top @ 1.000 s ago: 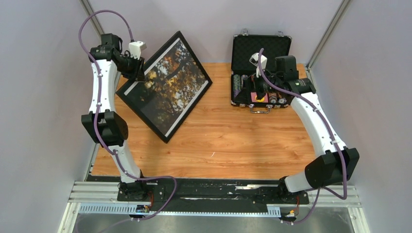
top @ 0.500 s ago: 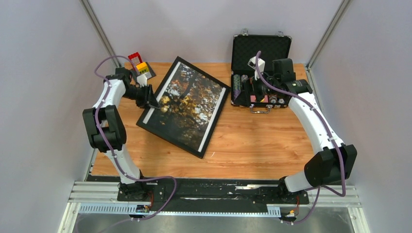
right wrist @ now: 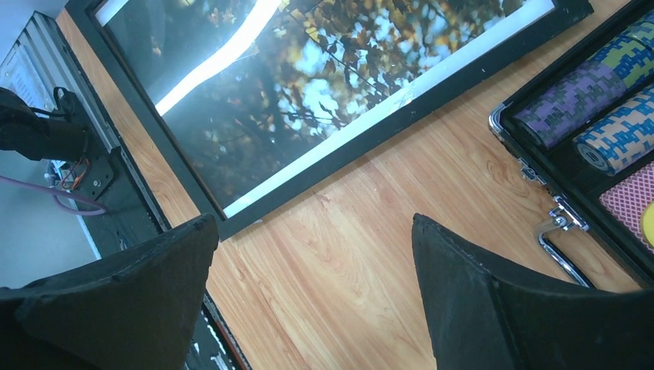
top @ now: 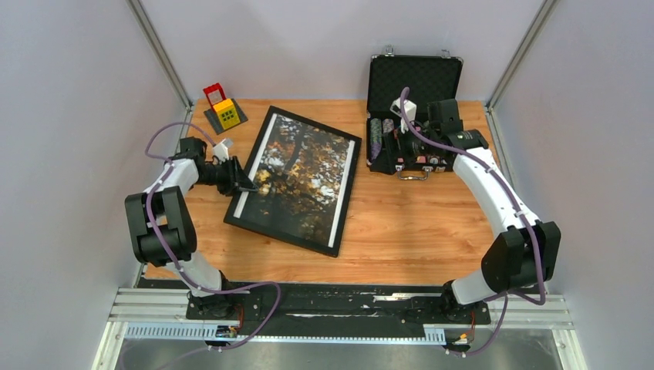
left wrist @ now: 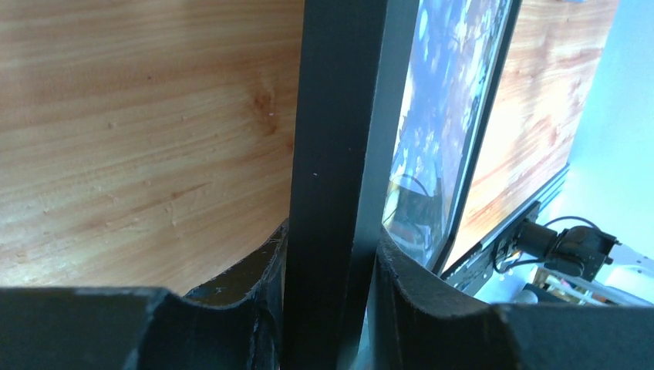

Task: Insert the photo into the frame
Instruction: Turn over the photo frame at the center of the board.

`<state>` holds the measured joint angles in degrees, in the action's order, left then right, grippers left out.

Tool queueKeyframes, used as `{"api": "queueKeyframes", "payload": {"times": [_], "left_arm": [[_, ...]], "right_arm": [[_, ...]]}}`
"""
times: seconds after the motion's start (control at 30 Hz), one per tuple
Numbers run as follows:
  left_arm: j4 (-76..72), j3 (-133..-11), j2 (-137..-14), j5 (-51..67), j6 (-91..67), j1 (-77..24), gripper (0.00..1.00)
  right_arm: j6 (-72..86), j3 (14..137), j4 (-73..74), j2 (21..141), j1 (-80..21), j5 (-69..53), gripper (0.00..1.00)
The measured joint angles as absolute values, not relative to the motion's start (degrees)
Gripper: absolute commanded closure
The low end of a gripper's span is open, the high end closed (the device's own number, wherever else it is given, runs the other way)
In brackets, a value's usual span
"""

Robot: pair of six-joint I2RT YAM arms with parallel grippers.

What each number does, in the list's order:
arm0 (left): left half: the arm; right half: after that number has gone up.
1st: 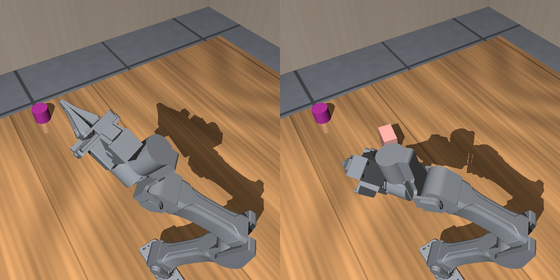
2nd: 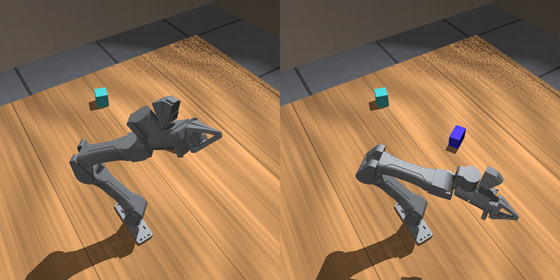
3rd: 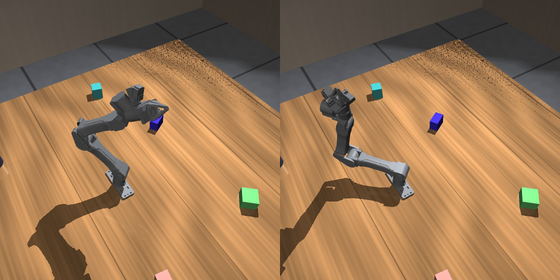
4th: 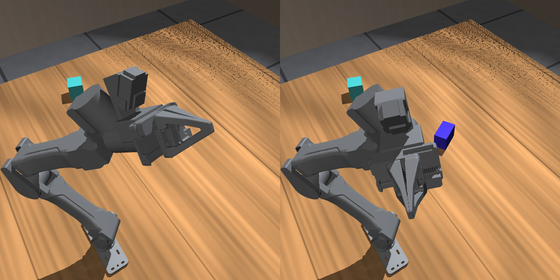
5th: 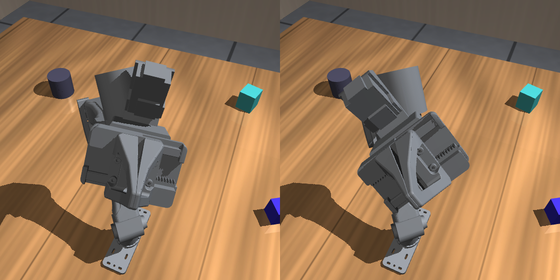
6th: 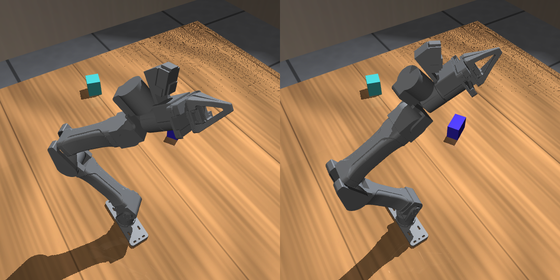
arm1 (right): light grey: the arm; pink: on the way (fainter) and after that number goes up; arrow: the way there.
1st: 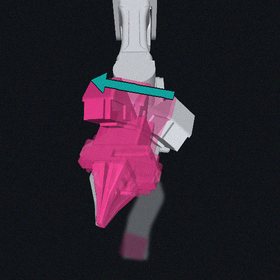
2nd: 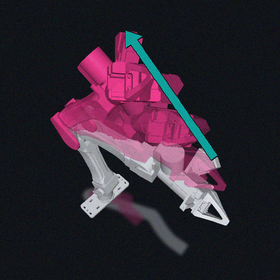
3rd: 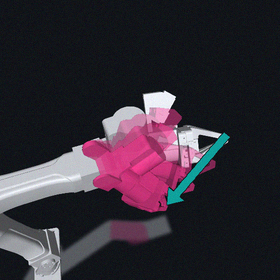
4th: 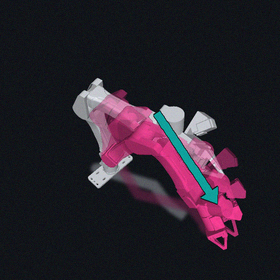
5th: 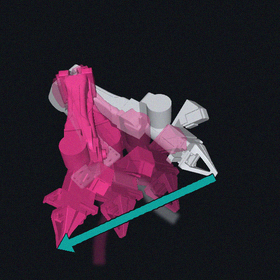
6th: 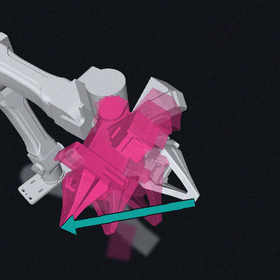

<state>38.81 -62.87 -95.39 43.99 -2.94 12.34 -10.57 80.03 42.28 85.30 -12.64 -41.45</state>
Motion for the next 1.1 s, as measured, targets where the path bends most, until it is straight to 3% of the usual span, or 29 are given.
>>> {"api": "queueKeyframes", "payload": {"times": [0.23,0.83,0.97,1.1], "left_arm": [[34.48,-57.65,-94.35,45.15,-5.8,14.02,0.99],[26.89,-51.44,-98.85,49.54,-8.16,17.12,0.64],[25.89,-51.44,-101.67,50.85,-8.1,17.45,0.5],[25.5,-51.48,-102.45,49.08,-8.62,17.39,0.42]], "right_arm": [[-10.55,75.13,38.22,86.65,-12.64,-41.45,0.08],[-3.51,66.74,24.73,101.3,-16.12,-39.77,0.12],[-2.02,66.83,23.46,106.96,-18.39,-39.59,0.13],[0.27,68.71,22.87,110.24,-19.07,-41.25,0.13]]}}
